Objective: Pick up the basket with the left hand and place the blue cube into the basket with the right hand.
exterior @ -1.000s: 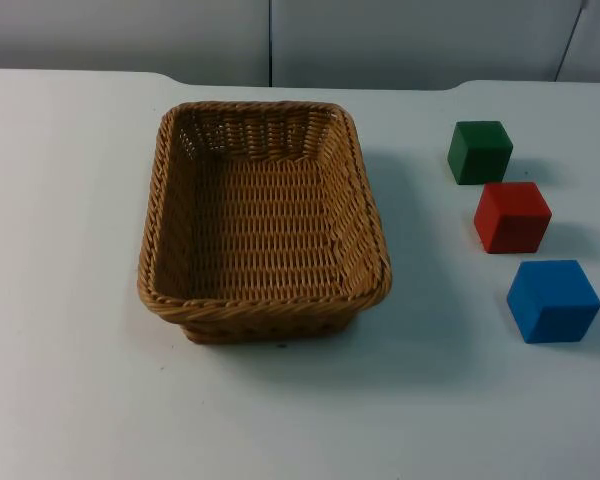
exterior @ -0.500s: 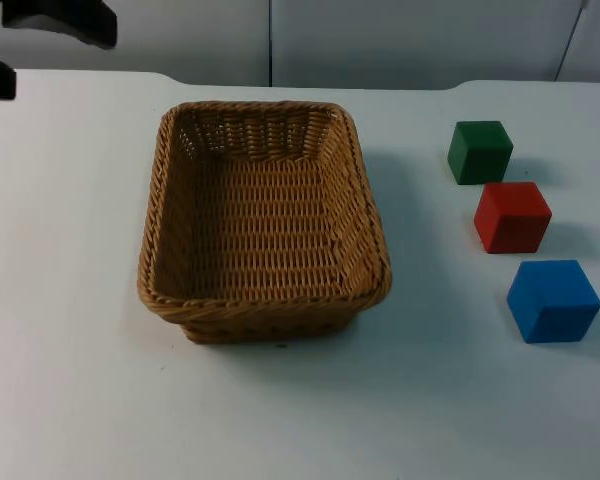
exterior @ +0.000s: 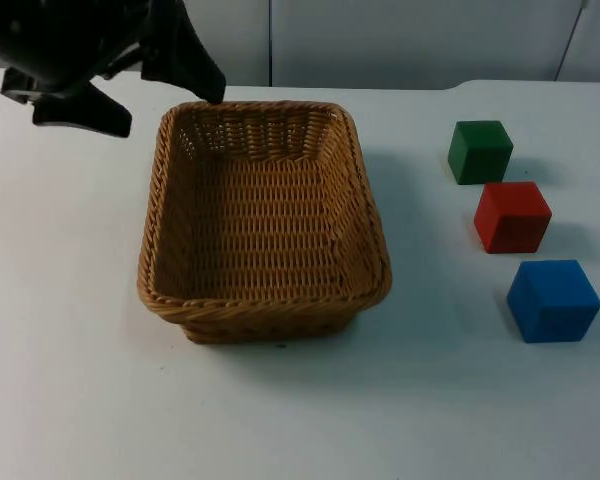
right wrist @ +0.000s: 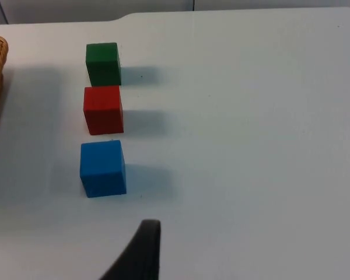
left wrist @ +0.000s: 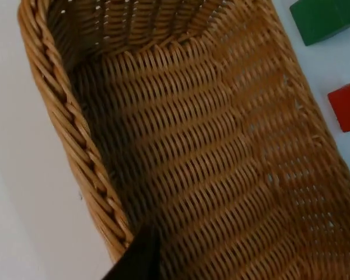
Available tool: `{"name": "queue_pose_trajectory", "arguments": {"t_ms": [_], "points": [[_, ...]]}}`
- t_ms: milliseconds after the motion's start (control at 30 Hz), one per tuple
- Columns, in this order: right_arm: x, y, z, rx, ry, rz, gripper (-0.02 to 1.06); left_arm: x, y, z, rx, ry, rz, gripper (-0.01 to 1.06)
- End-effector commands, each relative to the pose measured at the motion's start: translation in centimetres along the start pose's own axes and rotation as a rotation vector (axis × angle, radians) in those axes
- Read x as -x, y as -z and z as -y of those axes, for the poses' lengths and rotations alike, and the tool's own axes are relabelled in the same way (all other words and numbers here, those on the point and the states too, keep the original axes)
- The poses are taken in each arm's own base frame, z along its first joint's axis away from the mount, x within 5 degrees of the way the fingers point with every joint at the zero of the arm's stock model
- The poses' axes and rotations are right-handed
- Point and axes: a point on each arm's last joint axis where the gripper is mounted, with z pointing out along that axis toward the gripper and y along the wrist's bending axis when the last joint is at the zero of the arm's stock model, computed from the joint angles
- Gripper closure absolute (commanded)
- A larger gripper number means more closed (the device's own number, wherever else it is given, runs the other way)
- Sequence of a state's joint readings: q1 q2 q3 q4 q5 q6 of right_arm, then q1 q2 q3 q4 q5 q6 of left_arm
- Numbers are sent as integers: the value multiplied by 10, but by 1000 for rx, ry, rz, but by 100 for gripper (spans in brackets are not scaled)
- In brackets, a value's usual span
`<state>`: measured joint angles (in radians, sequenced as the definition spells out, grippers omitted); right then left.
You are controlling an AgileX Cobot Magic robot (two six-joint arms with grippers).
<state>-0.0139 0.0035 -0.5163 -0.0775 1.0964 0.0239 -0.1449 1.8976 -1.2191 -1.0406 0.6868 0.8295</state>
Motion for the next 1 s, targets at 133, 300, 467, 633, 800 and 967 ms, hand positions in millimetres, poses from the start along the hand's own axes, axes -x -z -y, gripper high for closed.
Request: {"name": "queue_pose_trajectory", "arguments": {"t_ms": [133, 300, 467, 633, 800, 967], "points": [[0, -1, 0, -4, -1, 12, 0, 4, -32, -8, 27, -4, -52, 0], [0, -1, 0, -4, -1, 12, 0, 3, -43, -18, 69, -16, -55, 0], [0, -1, 0, -4, -1, 12, 0, 5, -43, -23, 123, -4, -31, 0], [0, -1, 0, -4, -1, 12, 0, 7, -44, -26, 154, -15, -8, 0], [0, -1, 0, -4, -3, 12, 0, -1, -57, -36, 161, 8, -40, 0], [0, -1, 0, -4, -3, 12, 0, -11, -70, -45, 163, 36, -77, 0]]}}
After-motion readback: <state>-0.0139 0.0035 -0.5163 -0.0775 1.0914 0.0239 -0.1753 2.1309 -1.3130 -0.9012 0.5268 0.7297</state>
